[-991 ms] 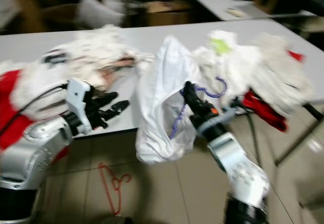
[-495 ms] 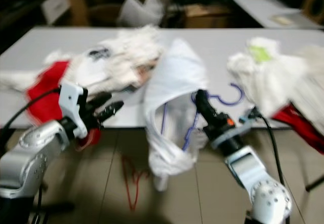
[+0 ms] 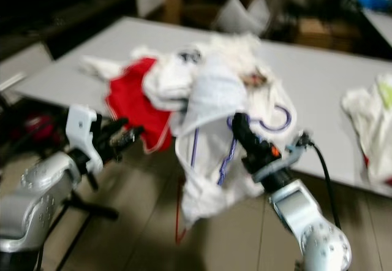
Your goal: Hang hanger
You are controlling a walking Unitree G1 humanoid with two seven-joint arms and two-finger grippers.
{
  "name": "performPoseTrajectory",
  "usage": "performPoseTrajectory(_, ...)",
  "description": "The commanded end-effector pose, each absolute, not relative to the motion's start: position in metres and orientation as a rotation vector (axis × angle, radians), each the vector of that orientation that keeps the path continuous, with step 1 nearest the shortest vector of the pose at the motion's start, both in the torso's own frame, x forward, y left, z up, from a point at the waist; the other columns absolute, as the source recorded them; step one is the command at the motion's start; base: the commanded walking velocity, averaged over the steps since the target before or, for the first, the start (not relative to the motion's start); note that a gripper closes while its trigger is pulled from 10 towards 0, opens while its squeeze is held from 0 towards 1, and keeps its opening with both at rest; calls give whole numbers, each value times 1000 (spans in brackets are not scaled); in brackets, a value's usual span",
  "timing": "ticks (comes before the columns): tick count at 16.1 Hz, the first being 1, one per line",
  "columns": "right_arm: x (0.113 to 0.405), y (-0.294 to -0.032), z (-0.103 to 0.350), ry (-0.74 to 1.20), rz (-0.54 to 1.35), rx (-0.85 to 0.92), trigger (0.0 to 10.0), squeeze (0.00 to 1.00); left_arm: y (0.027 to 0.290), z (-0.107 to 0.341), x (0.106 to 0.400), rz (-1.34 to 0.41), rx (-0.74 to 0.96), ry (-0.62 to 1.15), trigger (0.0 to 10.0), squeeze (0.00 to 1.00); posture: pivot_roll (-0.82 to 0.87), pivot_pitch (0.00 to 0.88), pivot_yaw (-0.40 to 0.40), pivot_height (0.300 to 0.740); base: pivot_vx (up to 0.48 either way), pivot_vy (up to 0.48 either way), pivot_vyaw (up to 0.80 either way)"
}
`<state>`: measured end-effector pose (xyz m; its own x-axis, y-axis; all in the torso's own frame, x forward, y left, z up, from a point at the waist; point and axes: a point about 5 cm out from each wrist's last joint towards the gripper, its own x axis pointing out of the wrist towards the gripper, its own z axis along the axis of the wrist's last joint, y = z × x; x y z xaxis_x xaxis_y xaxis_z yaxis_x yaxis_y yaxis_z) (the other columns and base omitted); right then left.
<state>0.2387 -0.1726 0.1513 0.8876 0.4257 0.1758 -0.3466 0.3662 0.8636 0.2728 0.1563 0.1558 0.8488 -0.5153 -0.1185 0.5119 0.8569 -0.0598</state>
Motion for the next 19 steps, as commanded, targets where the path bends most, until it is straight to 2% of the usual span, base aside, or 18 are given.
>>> performPoseTrajectory(1,237,-177,157,53,492,1078,10000,0,151,159,273,-562,-13,119,10000,0,-146,0,8,740,0,-394,800)
performPoseTrajectory(10,229,-181,157,56,482,1068,10000,0,148,155,270,-585,5,131,10000,0,-161,0,15,740,0,-391,800)
performPoseTrajectory(13,227,-182,156,65,485,1062,10000,0,151,152,269,-575,-42,148,10000,0,-163,0,13,740,0,0,800)
performPoseTrajectory(19,215,-173,153,158,598,972,10000,0,157,152,264,-573,-24,149,10000,0,-158,0,-5,740,0,0,800)
